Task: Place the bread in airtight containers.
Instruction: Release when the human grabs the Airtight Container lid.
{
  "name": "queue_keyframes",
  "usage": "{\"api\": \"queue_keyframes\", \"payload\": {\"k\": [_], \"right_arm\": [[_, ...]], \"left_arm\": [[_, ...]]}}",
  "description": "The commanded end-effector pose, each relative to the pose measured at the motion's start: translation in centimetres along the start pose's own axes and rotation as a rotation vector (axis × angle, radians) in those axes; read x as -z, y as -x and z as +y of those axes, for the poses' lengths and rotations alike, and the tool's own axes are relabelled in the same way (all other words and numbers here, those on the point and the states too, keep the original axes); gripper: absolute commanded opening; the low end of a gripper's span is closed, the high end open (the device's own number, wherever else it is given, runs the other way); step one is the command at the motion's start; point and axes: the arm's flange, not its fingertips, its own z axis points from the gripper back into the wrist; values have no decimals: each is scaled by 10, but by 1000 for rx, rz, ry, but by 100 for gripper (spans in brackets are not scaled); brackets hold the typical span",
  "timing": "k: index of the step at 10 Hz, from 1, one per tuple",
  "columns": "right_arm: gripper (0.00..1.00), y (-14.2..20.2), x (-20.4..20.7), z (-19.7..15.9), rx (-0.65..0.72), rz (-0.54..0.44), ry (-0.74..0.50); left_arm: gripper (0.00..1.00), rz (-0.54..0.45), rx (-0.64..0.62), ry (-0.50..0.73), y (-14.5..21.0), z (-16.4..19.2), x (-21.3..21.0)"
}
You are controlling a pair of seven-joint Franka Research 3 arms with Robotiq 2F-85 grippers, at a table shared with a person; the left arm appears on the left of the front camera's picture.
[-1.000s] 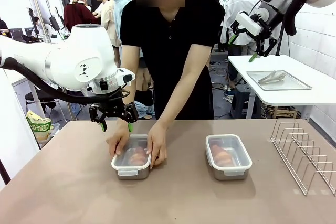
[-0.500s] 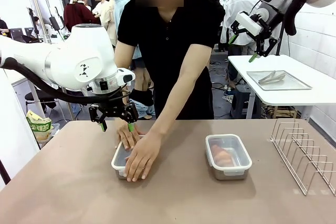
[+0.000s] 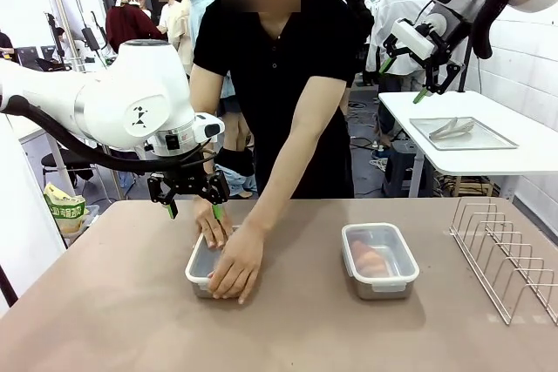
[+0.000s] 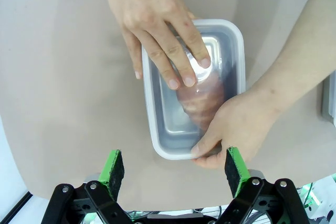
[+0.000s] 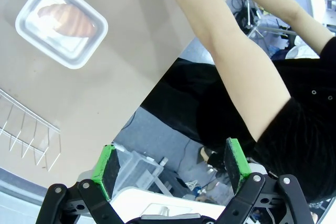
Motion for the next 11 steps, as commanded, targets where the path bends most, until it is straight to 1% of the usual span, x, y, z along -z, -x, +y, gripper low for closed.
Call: {"api": "queue_keyframes", "payload": {"k": [1, 11], "right_arm": [[100, 1, -1, 0, 1, -5, 9], [100, 1, -1, 0, 1, -5, 9]], "left_arm": [[100, -2, -5, 2, 0, 0, -1], [100, -2, -5, 2, 0, 0, -1]]}}
